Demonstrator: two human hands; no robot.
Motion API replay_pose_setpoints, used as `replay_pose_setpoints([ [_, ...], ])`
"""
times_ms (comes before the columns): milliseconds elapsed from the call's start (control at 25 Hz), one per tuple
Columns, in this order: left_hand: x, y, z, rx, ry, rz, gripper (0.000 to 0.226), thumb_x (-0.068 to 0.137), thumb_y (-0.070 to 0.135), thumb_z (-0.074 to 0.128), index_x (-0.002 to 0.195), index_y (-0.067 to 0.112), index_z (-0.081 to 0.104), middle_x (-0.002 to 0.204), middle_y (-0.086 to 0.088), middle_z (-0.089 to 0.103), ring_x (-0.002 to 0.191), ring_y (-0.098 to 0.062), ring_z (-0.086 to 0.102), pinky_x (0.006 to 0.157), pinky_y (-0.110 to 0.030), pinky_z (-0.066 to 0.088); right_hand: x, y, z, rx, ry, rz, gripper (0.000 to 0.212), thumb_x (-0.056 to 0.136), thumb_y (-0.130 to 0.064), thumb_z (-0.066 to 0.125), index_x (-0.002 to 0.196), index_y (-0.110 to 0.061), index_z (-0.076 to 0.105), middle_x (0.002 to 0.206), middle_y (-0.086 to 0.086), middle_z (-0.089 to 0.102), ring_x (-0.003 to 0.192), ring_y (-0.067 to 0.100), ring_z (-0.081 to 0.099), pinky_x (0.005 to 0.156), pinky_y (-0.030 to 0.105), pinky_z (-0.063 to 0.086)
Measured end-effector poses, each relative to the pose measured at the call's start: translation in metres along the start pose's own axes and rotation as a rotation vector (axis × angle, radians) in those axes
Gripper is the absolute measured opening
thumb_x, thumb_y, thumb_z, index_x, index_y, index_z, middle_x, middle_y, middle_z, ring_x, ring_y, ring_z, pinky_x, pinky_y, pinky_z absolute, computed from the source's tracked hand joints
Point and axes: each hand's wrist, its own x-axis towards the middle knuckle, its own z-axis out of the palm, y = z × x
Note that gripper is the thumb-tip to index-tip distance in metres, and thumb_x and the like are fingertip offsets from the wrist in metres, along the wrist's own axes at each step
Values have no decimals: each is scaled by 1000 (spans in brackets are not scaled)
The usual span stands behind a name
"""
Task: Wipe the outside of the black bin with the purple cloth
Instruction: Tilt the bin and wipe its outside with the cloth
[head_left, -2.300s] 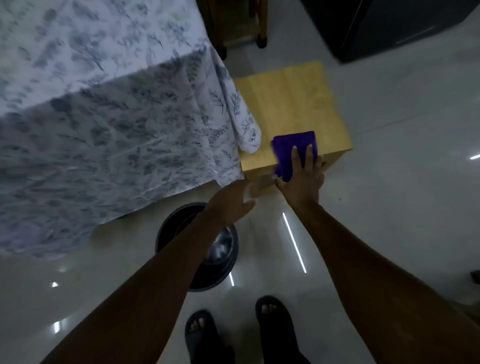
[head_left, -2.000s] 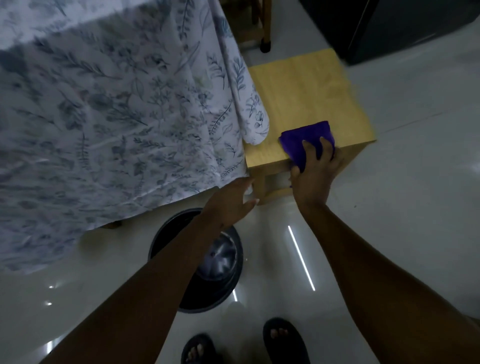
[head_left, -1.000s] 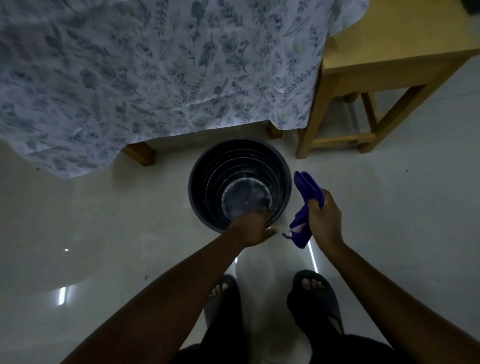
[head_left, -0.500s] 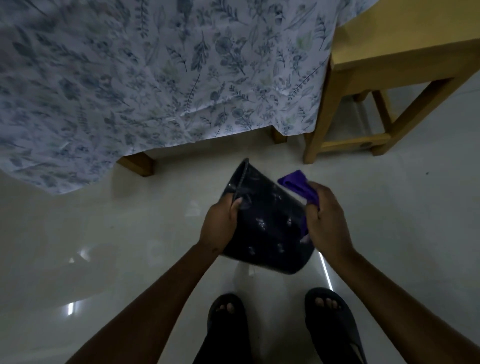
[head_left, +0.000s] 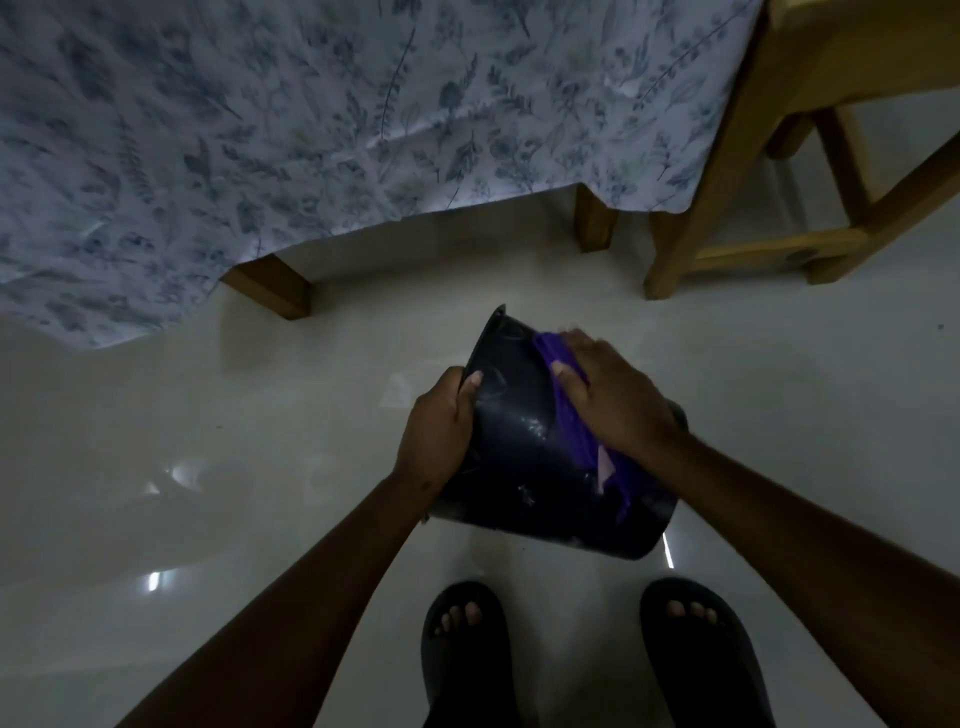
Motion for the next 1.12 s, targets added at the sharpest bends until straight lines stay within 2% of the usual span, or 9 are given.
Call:
replay_pose_setpoints([
  [120,7,-5,7,20,46,-2,35,103,36,31,92,13,55,83,-2,64,75,-20,62,69,-32,50,-26,-2,12,-141,117,59,60,99,-52,24,153,-26,17,160,5,23,144,32,25,112,49,29],
  [200,7,-6,9,5,38,-30,35,103,38,30,90,14,53,81,-3,65,73,-18,62,68,-33,51,-72,-25,31,-343,162,-89,63,97,-52,29,153,-28,13,162,6,15,147,36,14,112,52,23],
  [320,-3,-10,11,-29,50,-45,36,103,36,30,89,11,52,76,-2,61,67,-14,58,63,-30,47,-77,-35,42,-366,120,-262,63,95,-48,35,152,-32,15,162,4,14,148,35,10,112,53,19],
  [520,0,2,7,-13,34,-87,39,103,39,28,88,11,50,75,1,59,64,-8,54,56,-25,40,-11,-6,1,-80,84,126,58,98,-44,31,152,-26,21,158,5,27,142,30,29,111,52,31],
  [600,6,6,9,-3,26,-103,40,103,40,27,87,11,50,75,0,59,64,-12,54,54,-24,39,-47,-13,20,-192,178,114,62,95,-46,29,151,-20,22,159,8,25,144,34,25,113,55,28],
  [720,6,3,11,-1,43,-97,39,103,39,27,86,11,49,72,0,58,64,-14,55,55,-26,40,-88,-35,40,-331,137,-101,65,95,-49,28,153,-23,15,162,5,14,148,36,10,113,54,19],
  [800,-1,2,12,-40,38,-79,37,103,37,28,87,12,49,71,6,54,63,-8,53,55,-22,39,-50,-29,29,-299,138,-162,60,98,-50,27,152,-25,18,160,4,22,146,32,20,113,52,25],
  [960,-8,4,9,-57,21,-53,36,103,38,27,90,14,51,74,9,56,67,-6,57,59,-21,44,8,5,-6,39,32,185,57,99,-49,27,148,-21,31,151,6,41,135,29,42,110,47,34],
  [1120,-2,3,9,44,35,-49,37,102,39,26,88,16,51,76,0,62,69,-18,61,63,-32,48,-88,-25,29,-285,128,-33,62,97,-48,24,153,-23,13,161,3,16,147,34,14,115,51,21],
])
